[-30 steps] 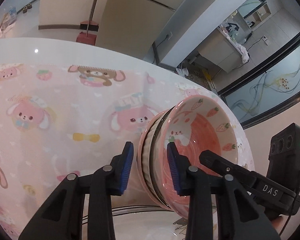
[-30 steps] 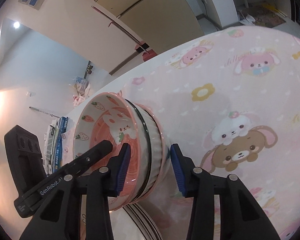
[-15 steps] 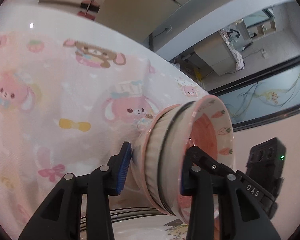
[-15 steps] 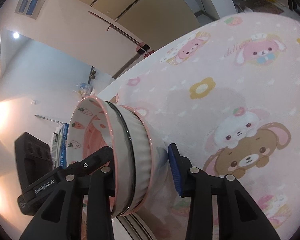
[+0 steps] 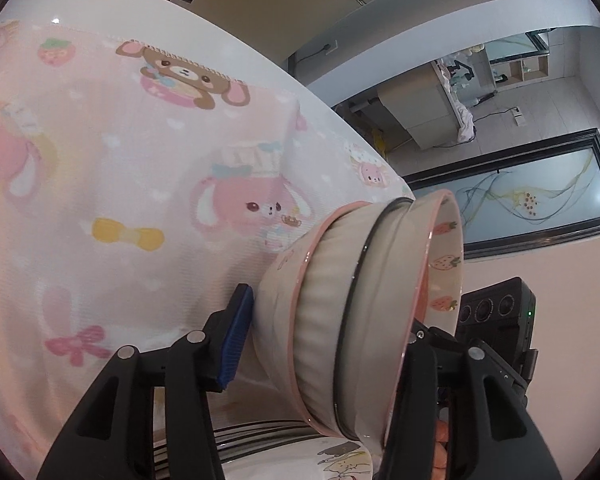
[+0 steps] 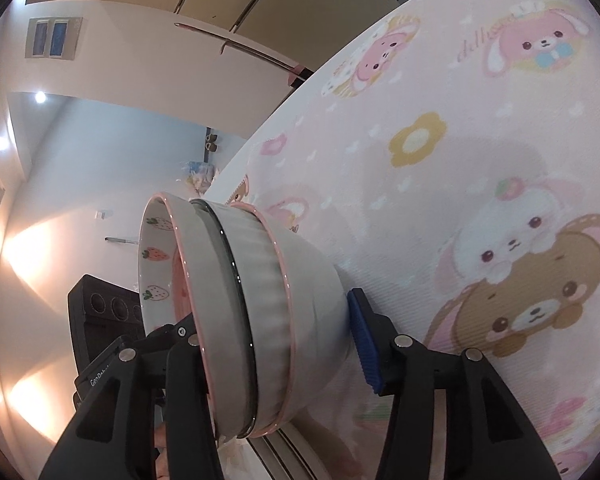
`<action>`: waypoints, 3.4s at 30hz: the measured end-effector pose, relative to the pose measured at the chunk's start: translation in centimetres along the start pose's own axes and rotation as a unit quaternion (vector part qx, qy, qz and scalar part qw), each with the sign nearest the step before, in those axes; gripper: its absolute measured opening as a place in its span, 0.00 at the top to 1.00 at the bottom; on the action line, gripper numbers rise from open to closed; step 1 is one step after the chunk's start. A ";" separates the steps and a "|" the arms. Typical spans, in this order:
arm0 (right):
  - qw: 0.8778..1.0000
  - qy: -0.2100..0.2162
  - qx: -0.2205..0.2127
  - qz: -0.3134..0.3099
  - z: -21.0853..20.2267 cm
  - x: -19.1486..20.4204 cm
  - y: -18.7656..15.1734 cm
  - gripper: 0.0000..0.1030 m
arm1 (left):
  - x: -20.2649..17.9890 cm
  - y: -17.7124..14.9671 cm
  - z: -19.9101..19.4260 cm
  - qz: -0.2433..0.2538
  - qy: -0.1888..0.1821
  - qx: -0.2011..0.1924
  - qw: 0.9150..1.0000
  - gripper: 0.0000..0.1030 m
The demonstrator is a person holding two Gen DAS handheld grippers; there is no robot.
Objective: Organize plates and bowls
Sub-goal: 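Lift the bowl stack with both grippers and carry it over the plates, then lower the bowl stack onto the plate stack with both grippers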
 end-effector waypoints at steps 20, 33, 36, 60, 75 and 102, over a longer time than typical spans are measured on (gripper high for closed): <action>0.998 0.001 -0.008 -0.056 -3.2 5.2 -0.7 0.52 | -3.0 -1.0 -5.0 0.038 0.007 -0.055 0.998 0.54; 0.997 0.038 -0.004 -0.066 -5.1 9.4 -3.2 0.52 | -4.6 -2.3 -9.9 0.040 0.035 -0.092 0.994 0.54; 0.996 0.042 -0.012 -0.080 -6.1 11.2 -4.3 0.52 | -5.2 -2.7 -11.5 0.044 0.038 -0.099 0.993 0.54; 0.992 0.035 0.042 -0.117 -7.4 15.4 -14.8 0.52 | -2.5 -12.3 -18.6 0.063 0.078 -0.152 0.983 0.53; 0.994 -0.001 0.078 -0.070 -3.6 10.0 -15.8 0.52 | 1.3 -13.3 -14.1 0.028 0.096 -0.104 0.989 0.53; 0.991 -0.059 0.106 -0.063 -1.4 6.9 -16.3 0.52 | 3.3 -13.1 -10.1 0.026 0.124 -0.073 0.989 0.54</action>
Point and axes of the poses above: each gripper's, at about its wrist camera, not at the fingertips, and z roughly the way its jaws point, x to its left, y to its top, the point moved 4 cm from there along z, roughly the way its jaws point, and after that the axes turned 13 degrees about y, right-handed, at the moved point
